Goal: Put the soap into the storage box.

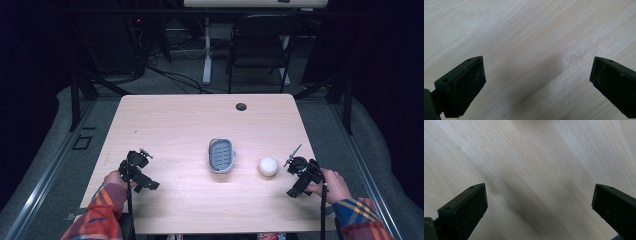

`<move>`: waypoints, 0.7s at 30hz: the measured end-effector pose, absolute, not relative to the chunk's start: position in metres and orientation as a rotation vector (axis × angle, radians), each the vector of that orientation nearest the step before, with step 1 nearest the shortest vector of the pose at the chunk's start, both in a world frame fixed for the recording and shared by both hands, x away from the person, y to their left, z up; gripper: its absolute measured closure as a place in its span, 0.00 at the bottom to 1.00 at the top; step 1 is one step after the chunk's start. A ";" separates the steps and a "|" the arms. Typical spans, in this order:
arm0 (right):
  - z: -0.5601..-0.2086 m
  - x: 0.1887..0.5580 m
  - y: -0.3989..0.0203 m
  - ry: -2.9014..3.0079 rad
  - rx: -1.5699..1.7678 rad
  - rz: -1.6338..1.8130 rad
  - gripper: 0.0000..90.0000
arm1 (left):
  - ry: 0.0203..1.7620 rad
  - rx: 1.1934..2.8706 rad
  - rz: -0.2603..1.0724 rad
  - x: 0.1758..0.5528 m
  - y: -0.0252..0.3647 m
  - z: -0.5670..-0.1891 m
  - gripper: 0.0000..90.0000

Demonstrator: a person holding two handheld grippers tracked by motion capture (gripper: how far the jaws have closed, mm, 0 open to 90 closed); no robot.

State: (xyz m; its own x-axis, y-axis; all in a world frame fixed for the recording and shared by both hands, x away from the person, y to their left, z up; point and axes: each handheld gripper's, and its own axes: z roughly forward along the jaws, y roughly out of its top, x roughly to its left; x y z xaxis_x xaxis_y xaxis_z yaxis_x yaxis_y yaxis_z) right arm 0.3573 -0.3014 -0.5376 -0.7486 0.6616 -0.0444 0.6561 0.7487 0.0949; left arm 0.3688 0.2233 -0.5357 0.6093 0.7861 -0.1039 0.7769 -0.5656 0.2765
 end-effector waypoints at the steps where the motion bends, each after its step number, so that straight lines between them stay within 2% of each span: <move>1: -0.537 0.357 -0.301 2.853 1.068 0.101 0.02 | 1.270 2.543 0.045 0.369 0.223 -0.536 0.00; 21: -0.520 0.359 -0.286 2.769 0.989 0.141 0.06 | 1.227 2.554 0.048 0.370 0.220 -0.535 0.00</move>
